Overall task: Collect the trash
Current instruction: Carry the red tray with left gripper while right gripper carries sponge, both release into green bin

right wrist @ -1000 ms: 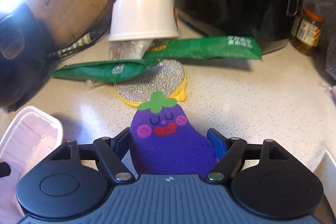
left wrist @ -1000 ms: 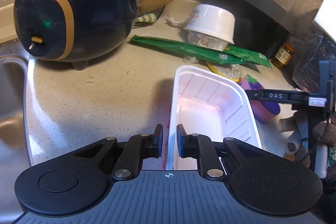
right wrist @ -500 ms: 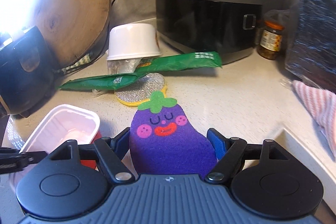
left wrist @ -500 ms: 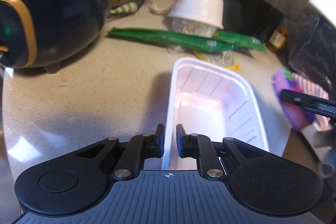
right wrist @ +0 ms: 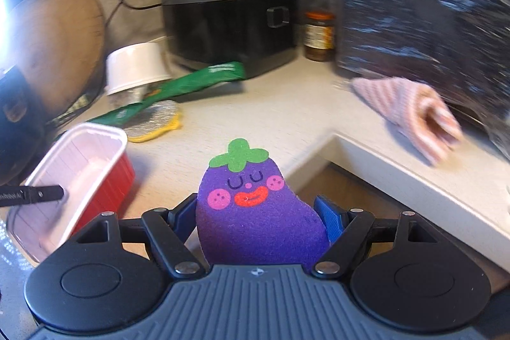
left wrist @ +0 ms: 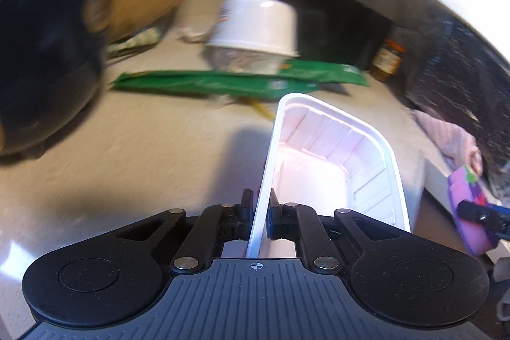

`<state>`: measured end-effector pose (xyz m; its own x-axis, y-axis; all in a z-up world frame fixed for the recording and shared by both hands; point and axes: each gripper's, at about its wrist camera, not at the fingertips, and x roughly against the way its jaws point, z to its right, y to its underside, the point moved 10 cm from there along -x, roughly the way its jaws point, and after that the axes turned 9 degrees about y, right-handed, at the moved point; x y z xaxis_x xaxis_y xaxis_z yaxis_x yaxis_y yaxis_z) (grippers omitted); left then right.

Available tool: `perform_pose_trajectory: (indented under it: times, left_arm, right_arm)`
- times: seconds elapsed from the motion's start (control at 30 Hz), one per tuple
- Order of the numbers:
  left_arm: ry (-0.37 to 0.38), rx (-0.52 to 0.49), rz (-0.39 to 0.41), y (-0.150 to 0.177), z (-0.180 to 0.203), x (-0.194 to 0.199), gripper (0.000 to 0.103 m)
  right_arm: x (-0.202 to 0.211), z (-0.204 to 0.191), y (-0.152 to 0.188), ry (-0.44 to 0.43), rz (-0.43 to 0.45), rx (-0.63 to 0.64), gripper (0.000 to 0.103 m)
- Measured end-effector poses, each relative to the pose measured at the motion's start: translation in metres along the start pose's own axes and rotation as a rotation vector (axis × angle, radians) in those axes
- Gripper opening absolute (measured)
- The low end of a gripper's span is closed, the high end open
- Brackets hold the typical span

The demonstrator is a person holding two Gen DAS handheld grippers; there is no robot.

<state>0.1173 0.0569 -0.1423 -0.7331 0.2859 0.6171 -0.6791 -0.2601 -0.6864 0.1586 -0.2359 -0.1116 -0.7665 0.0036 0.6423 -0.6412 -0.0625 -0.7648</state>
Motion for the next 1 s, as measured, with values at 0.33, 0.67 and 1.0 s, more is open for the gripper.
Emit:
perform_pose_trajectory:
  times: [0.33, 0.67, 1.0]
  left_arm:
    - [0.264, -0.224, -0.106, 0.015, 0.125, -0.027, 0.011]
    - [0.409, -0.421, -0.413, 0.111, 0.215, -0.092, 0.011]
    - [0.327, -0.498, -0.785, 0.257, 0.230, -0.197, 0.011]
  right_arm:
    - [0.024, 0.077, 0.022, 0.182, 0.007, -0.151, 0.077]
    - [0.036, 0.188, 0.117, 0.398, -0.122, -0.418, 0.077]
    - [0.026, 0.255, 0.246, 0.530, -0.331, -0.684, 0.077]
